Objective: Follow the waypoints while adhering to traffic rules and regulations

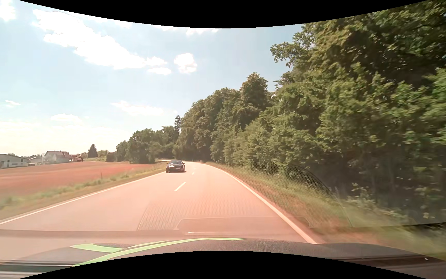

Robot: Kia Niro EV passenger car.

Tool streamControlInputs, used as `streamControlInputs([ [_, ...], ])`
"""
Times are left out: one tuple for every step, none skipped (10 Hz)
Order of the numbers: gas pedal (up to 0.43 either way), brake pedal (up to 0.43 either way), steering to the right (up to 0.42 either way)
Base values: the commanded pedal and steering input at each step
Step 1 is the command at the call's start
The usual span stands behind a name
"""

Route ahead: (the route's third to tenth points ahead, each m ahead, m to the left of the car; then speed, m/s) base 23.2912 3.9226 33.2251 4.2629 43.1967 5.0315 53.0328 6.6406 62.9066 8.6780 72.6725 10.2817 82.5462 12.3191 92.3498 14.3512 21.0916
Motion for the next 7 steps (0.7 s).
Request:
streamControlInputs([
  [0.150,0.000,-0.018],
  [0.150,0.000,-0.018],
  [0.150,0.000,-0.018],
  [0.150,0.000,-0.019],
  [0.150,0.000,-0.019],
  [0.150,0.000,-0.019],
  [0.150,0.000,-0.019],
])
